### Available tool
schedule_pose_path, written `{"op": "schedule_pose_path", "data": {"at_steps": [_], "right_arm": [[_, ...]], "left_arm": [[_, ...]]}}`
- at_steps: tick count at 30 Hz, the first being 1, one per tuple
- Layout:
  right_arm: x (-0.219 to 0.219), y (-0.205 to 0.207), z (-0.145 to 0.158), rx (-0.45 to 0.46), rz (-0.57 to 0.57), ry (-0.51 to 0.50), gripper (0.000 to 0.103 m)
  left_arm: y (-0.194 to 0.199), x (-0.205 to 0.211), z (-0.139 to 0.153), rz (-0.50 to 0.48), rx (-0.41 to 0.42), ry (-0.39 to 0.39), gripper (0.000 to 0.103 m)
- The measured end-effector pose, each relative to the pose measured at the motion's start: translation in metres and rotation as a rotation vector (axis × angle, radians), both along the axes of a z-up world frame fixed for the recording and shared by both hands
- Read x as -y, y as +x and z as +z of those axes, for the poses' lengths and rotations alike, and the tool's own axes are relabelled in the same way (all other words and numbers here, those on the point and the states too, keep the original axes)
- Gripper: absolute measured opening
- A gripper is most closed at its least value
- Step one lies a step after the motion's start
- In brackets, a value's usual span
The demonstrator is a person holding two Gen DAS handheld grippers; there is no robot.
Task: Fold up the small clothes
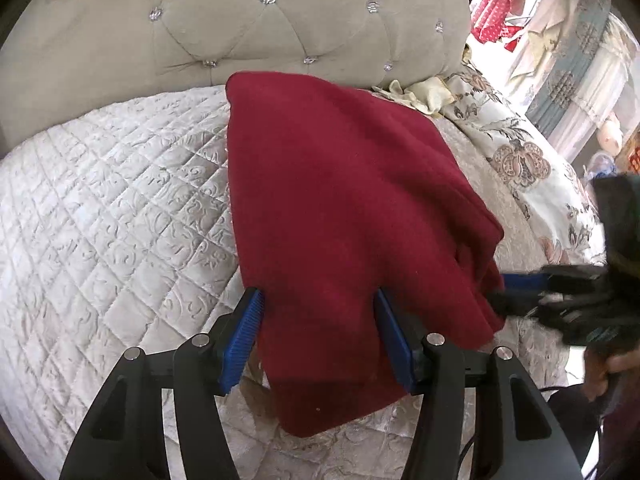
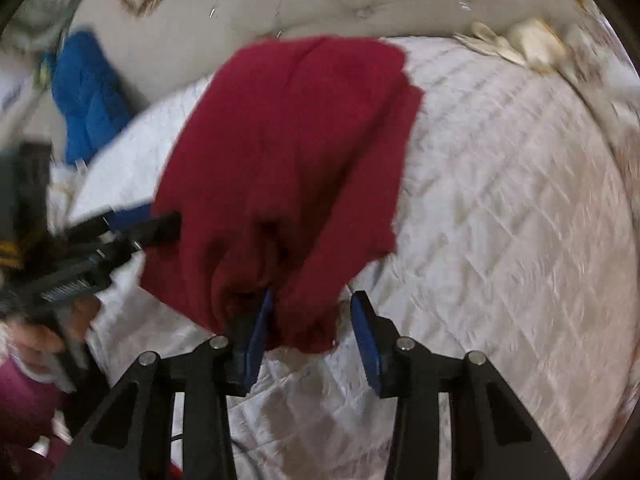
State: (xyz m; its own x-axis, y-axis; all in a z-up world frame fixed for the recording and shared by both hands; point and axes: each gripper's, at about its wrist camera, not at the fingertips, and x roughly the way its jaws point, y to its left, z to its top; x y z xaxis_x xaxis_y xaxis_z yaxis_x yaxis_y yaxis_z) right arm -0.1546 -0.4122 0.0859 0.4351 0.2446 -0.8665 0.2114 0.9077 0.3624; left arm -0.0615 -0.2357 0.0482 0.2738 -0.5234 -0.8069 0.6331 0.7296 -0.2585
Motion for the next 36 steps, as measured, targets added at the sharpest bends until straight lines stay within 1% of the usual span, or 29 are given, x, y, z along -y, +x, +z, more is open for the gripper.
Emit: {"op": "schedule_pose_path", "data": {"at_steps": [3, 5, 6, 8, 9, 10, 11, 12, 15, 16, 18, 20, 21, 23, 24, 25, 26, 27, 28, 30, 32, 33, 34, 35, 36], "right_arm": [[-0.003, -0.002, 0.030, 0.118, -0.013, 0.009, 0.043], [-0.008, 0.004, 0.039, 0.159, -0.015, 0.001, 0.047], [-0.011, 0.012, 0.037, 0.155, -0.005, -0.006, 0.051], [-0.020, 0.024, 0.026, 0.113, -0.002, -0.037, 0.051], [-0.021, 0.031, 0.015, 0.068, -0.016, -0.053, 0.050], [-0.017, 0.035, 0.003, 0.019, -0.037, -0.050, 0.029], [-0.015, 0.033, -0.001, 0.014, -0.044, -0.040, 0.013], [-0.017, 0.029, 0.002, 0.039, -0.044, -0.045, 0.013], [-0.015, 0.011, 0.018, 0.088, -0.039, -0.104, 0.012], [-0.011, 0.008, 0.016, 0.081, -0.047, -0.106, 0.012], [-0.006, 0.010, 0.000, 0.030, -0.053, -0.127, 0.012], [-0.005, 0.009, -0.008, 0.015, -0.053, -0.106, 0.012], [-0.005, 0.007, -0.003, 0.033, -0.050, -0.098, 0.013], [0.001, 0.002, 0.012, 0.088, -0.064, -0.049, 0.019], [0.006, 0.000, 0.021, 0.115, -0.087, -0.034, 0.030], [0.010, 0.000, 0.027, 0.135, -0.108, -0.031, 0.045], [0.014, 0.002, 0.032, 0.161, -0.135, -0.028, 0.053], [0.021, 0.006, 0.036, 0.185, -0.171, -0.030, 0.066], [0.026, 0.011, 0.036, 0.186, -0.192, -0.034, 0.068], [0.034, 0.028, 0.028, 0.165, -0.227, -0.034, 0.068], [0.038, 0.050, 0.015, 0.133, -0.234, -0.030, 0.068], [0.038, 0.059, 0.008, 0.115, -0.232, -0.033, 0.068], [0.037, 0.067, 0.001, 0.104, -0.223, -0.039, 0.064], [0.036, 0.073, -0.003, 0.106, -0.210, -0.049, 0.058], [0.032, 0.082, -0.004, 0.114, -0.193, -0.082, 0.035]], "left_arm": [[-0.001, -0.001, 0.002, 0.001, 0.000, 0.000, 0.036], [-0.003, -0.005, 0.002, 0.005, 0.000, 0.000, 0.036], [-0.004, -0.005, 0.002, 0.006, 0.000, 0.001, 0.036], [-0.005, -0.005, 0.001, 0.011, -0.001, 0.002, 0.036], [-0.005, -0.006, 0.001, 0.013, -0.002, 0.002, 0.036], [-0.004, -0.005, 0.001, 0.014, -0.004, 0.002, 0.036], [-0.004, -0.006, 0.002, 0.013, -0.009, 0.003, 0.036], [-0.005, -0.006, 0.002, 0.011, -0.012, 0.004, 0.036], [-0.007, -0.007, 0.002, 0.000, -0.009, -0.003, 0.036], [-0.007, -0.007, 0.000, 0.000, -0.012, -0.004, 0.036], [-0.007, -0.005, -0.003, 0.008, -0.023, -0.004, 0.037], [-0.009, -0.004, -0.002, 0.016, -0.022, 0.007, 0.037], [-0.009, -0.004, 0.000, 0.016, -0.016, 0.007, 0.037], [-0.009, -0.006, 0.007, 0.022, 0.018, 0.013, 0.037], [-0.009, -0.006, 0.010, 0.026, 0.035, 0.017, 0.037], [-0.007, -0.005, 0.012, 0.030, 0.050, 0.020, 0.037], [-0.006, -0.005, 0.015, 0.036, 0.067, 0.022, 0.037], [-0.005, -0.004, 0.016, 0.039, 0.075, 0.023, 0.037], [-0.003, -0.003, 0.017, 0.043, 0.079, 0.024, 0.037], [0.001, -0.001, 0.016, 0.048, 0.076, 0.026, 0.037], [0.003, 0.000, 0.015, 0.054, 0.072, 0.025, 0.037], [0.004, 0.001, 0.015, 0.056, 0.071, 0.024, 0.037], [0.004, 0.002, 0.014, 0.057, 0.072, 0.025, 0.037], [0.004, 0.003, 0.014, 0.057, 0.074, 0.026, 0.037], [0.004, 0.003, 0.013, 0.057, 0.078, 0.027, 0.037]]}}
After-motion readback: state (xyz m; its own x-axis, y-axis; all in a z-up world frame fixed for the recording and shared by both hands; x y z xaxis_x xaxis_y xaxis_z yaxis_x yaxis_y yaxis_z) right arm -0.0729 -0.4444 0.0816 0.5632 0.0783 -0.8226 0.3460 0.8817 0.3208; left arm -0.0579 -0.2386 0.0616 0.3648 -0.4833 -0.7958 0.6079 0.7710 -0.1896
